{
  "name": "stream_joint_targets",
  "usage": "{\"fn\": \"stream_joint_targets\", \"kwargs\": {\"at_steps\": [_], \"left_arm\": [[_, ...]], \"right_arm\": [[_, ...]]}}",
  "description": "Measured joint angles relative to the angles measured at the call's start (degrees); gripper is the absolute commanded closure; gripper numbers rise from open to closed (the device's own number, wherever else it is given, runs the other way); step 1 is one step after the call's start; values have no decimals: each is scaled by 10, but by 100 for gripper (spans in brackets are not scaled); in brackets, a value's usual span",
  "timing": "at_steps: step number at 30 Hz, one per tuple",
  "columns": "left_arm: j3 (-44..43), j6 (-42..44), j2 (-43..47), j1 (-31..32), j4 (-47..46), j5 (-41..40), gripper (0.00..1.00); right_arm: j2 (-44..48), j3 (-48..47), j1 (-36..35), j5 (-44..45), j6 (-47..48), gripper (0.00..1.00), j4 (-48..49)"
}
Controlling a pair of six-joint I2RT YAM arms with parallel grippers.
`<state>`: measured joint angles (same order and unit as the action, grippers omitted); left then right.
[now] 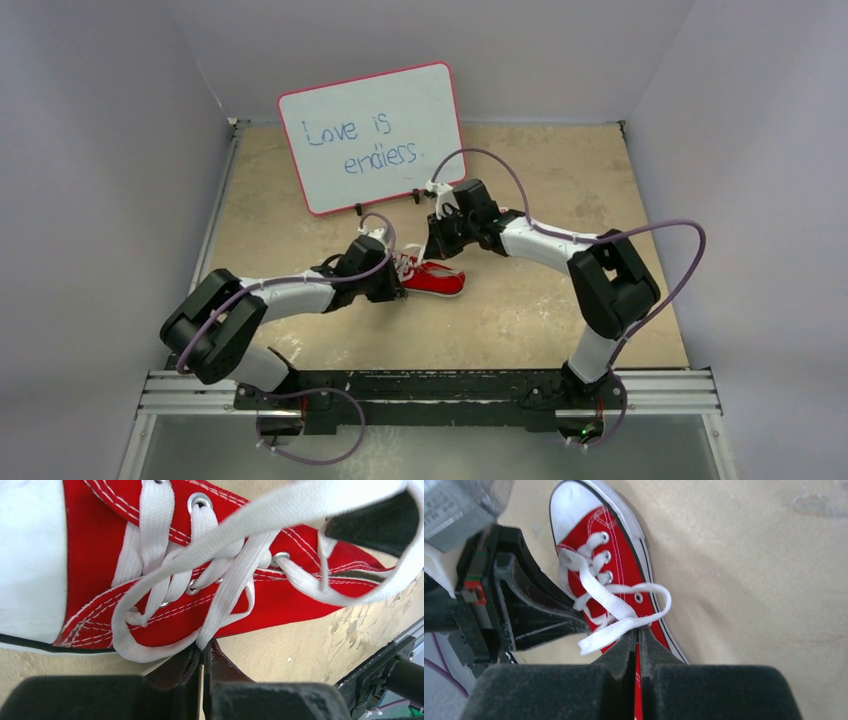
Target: Tie the shoes
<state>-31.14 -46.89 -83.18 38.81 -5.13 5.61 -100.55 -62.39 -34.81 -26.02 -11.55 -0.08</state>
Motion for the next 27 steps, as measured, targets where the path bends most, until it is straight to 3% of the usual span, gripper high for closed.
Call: {"fn": "stream_joint_targets", "kwargs": {"at_steps": [16,20,27], "left_arm": [[-191,202,-149,-58,74,28,100],[-188,225,-127,-76,117,24,100],[-186,197,-35,-83,242,32,100]], "right_arm": [[90,133,0,32,-92,100,17],[94,85,5,63,-79,100,-54],[63,-85,24,164,12,100,-232]]}}
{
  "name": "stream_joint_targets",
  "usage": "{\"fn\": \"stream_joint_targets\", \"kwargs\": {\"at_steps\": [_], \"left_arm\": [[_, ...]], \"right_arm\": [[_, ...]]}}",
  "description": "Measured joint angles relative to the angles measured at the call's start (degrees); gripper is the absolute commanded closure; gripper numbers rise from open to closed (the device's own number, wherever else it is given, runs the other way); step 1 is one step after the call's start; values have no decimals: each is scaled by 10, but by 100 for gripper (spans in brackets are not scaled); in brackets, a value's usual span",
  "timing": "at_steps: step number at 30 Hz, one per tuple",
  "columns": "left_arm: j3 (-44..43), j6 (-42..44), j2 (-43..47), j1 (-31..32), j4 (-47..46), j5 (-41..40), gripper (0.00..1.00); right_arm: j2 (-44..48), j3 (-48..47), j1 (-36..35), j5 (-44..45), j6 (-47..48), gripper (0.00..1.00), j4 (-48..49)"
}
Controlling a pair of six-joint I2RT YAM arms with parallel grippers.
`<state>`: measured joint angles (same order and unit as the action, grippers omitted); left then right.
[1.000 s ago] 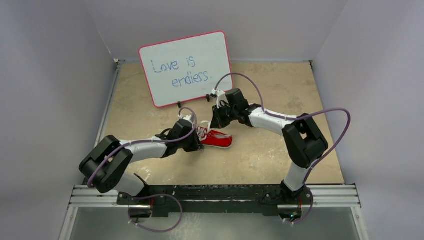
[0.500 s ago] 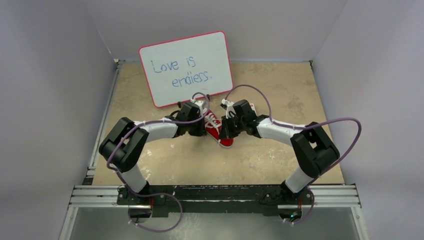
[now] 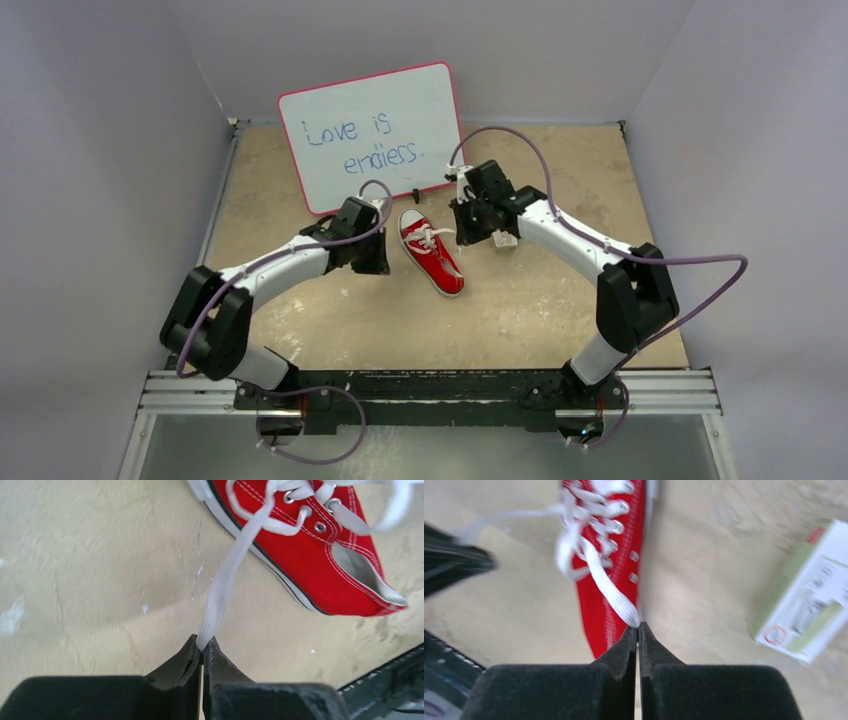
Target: Tie the shoes
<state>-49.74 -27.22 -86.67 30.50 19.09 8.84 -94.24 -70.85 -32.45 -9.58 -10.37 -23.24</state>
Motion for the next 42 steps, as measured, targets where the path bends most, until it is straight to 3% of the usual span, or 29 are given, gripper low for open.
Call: {"fn": "stream_joint_targets", "kwargs": {"at_steps": [7,13,17,28,39,40,42], "left_arm": [[18,-136,105,-33,99,-52,100],[66,-227,22,-143,153,-76,100],[84,-265,33,-215,144,-45,100],[82,-292,26,-262,155,-34,100],[68,-287,26,-304,185,-89,100],[69,-285,27,-304,183,-87,93],[72,-281,31,-304,180,-86,57]], "right_arm": [[13,18,51,104,36,100,-90],[24,51,222,131,7,100,-76],[31,64,302,123,-13,100,-48],[25,106,371,57,-54,100,50],[27,144,377,-11,-67,100,94],[28,145,377,-16,-62,100,96],[29,145,378,-24,-48,100,102]]}}
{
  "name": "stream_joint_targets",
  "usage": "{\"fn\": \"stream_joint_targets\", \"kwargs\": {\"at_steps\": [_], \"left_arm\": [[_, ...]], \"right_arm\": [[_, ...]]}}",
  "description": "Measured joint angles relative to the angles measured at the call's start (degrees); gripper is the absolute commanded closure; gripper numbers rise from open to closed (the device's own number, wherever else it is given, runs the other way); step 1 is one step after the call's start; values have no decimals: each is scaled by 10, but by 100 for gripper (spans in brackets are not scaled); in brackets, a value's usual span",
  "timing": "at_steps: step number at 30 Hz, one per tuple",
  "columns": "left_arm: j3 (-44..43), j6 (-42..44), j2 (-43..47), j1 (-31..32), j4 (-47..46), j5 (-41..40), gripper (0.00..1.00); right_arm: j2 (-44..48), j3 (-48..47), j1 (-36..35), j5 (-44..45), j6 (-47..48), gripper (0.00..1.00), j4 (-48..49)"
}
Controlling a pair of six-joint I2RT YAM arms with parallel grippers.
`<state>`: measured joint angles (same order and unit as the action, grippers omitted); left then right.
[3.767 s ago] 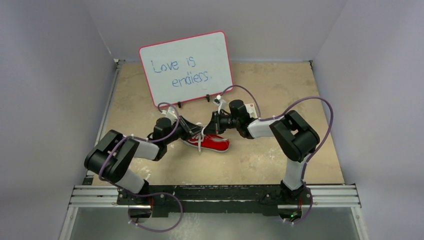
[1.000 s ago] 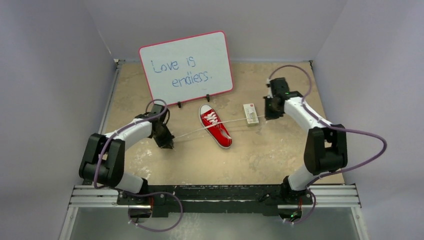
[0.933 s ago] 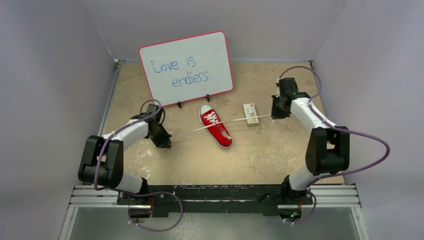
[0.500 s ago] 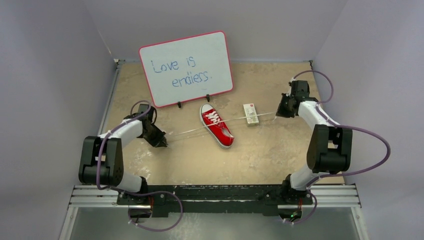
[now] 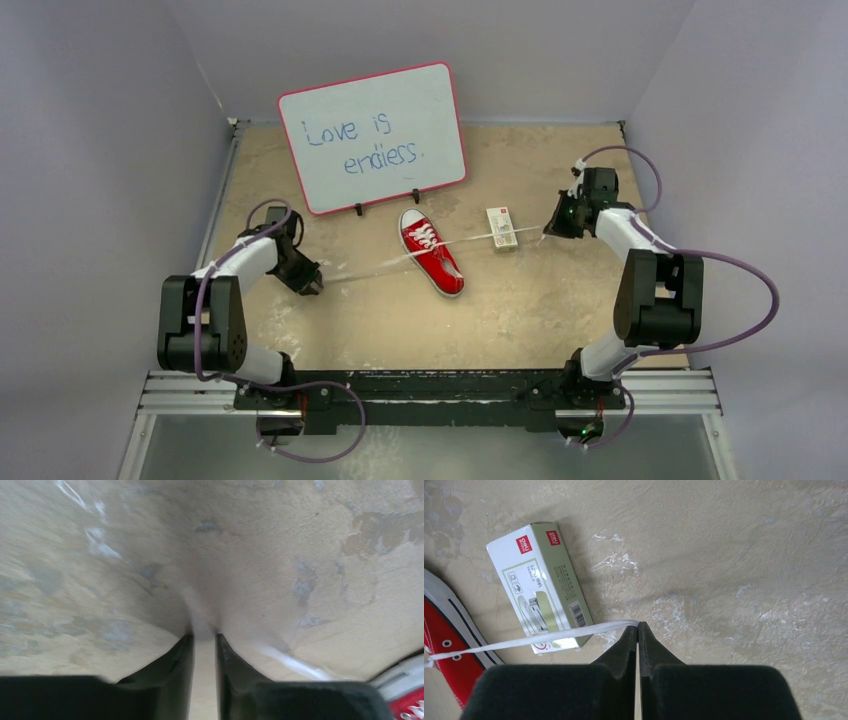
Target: Tie the shoes
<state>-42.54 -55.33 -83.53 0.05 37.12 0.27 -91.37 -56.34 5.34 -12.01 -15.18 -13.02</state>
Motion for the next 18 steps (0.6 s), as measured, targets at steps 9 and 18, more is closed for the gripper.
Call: {"fn": "stream_joint_targets", "kwargs": {"at_steps": [9,18], "left_arm": [[-13,3,58,-3,70,-114,27],[-75,96,104,130,-5,-57,29]], "right_arm": [[5,-40,2,20,41,29,-46],[102,-19,-144,-76,39,28,-33]]}}
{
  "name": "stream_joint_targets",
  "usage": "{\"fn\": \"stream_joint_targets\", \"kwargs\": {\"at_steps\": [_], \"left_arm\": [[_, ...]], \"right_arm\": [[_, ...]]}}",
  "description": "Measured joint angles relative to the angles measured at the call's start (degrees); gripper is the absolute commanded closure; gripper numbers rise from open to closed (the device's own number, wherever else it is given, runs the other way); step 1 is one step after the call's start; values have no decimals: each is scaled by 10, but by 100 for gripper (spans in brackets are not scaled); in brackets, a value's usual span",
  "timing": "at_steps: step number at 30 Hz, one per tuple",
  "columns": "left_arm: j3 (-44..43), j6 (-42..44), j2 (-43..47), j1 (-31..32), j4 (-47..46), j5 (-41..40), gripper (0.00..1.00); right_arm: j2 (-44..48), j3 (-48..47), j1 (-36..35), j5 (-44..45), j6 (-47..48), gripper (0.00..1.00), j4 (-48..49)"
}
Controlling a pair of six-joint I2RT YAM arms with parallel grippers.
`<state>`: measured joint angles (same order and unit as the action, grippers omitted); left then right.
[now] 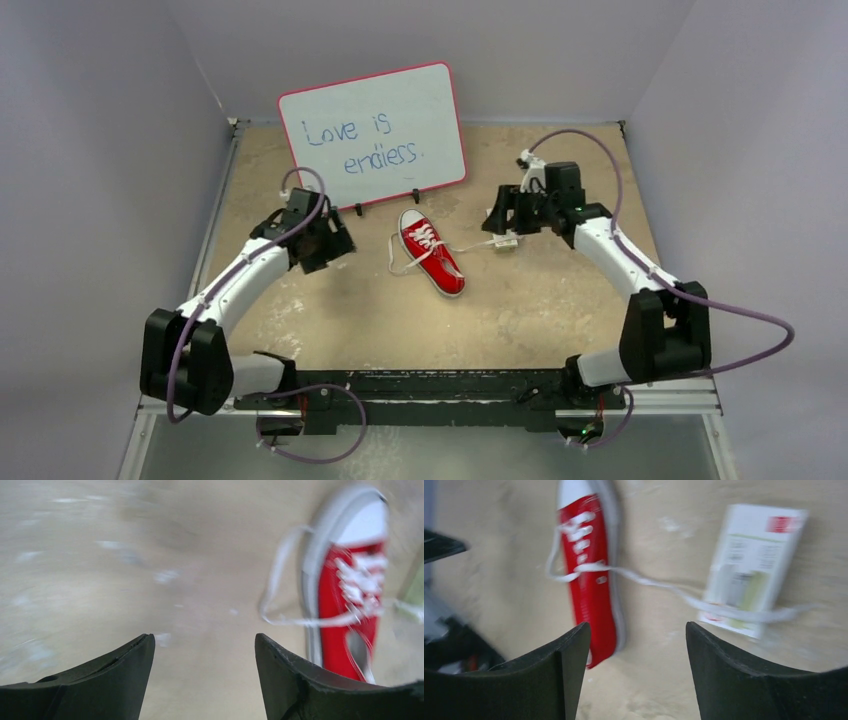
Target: Tie the shoes
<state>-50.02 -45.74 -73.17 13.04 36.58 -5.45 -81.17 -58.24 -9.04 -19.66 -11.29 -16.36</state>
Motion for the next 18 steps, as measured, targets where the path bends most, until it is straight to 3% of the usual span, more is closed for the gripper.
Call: {"fn": "stream_joint_targets", "kwargs": {"at_steps": [6,11,14,18], "left_arm": [[7,102,-40,78,-119,142,33],[-6,205,-117,112,-134,211,36],[-24,256,-150,131,-130,226,41],[-40,284,-161,150,-143,228,42]], "right_arm": [[-65,84,-56,-194,-83,26,138],[-135,88,-76,-249,-120,28,177],[-137,103,-80,-270,-148,35,212],[-136,163,-93,-302,-237,35,311]]}}
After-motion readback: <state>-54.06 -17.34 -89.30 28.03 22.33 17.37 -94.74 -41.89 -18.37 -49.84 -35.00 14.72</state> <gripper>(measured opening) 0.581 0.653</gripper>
